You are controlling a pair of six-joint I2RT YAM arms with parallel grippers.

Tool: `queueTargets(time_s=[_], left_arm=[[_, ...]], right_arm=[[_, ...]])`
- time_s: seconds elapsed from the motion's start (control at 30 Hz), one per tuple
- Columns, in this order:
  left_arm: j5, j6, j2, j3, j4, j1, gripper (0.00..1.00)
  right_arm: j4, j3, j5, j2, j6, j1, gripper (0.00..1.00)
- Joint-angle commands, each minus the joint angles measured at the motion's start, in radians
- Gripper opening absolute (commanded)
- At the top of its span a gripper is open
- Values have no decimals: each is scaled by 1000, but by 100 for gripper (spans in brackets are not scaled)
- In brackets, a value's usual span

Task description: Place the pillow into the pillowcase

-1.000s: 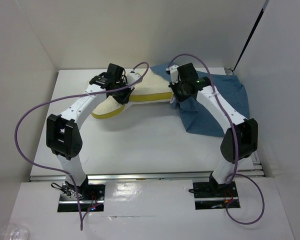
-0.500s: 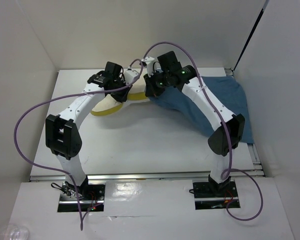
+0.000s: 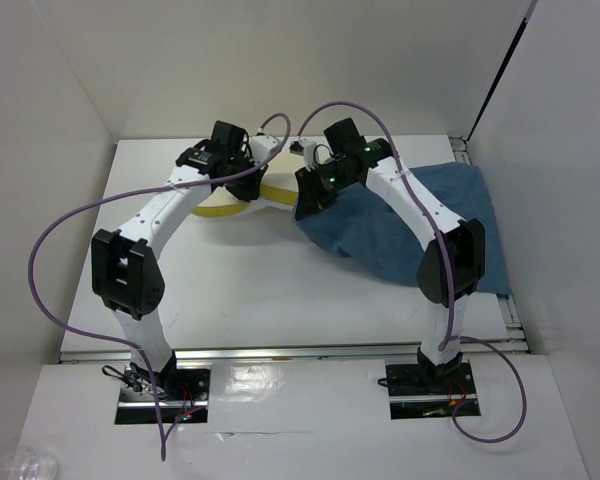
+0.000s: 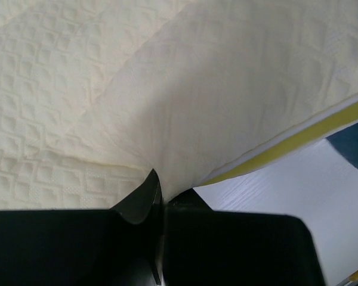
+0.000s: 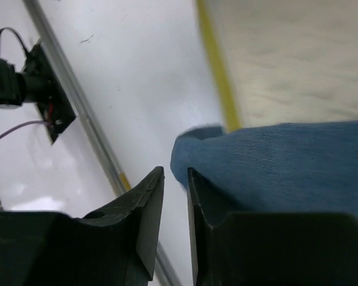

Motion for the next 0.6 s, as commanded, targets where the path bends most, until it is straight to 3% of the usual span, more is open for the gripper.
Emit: queueTargets(time_s=[0.0,0.07,0.3,0.43,0.5,0.57], left_arm=[[82,-28,-49,7,87,-8,0],[82,-14,-84,-68,87,-8,0],[73,30,-212,-434,145,-8,0],[98,61,-261,-603,145,-31,0],[129,88,-293,-632,134,-31,0],[160,101,-362,-660,114,-42,29]], right_arm=[[11,85,-6,-3,58,-104,32],[37,160,-5,6,70,-157,42],[152,326,-18,40,126,-263,53],[117,441,24,164,137,-263,54],[117,423,24,193,137,-263,54],[117,365,65,225,137,-250,54]])
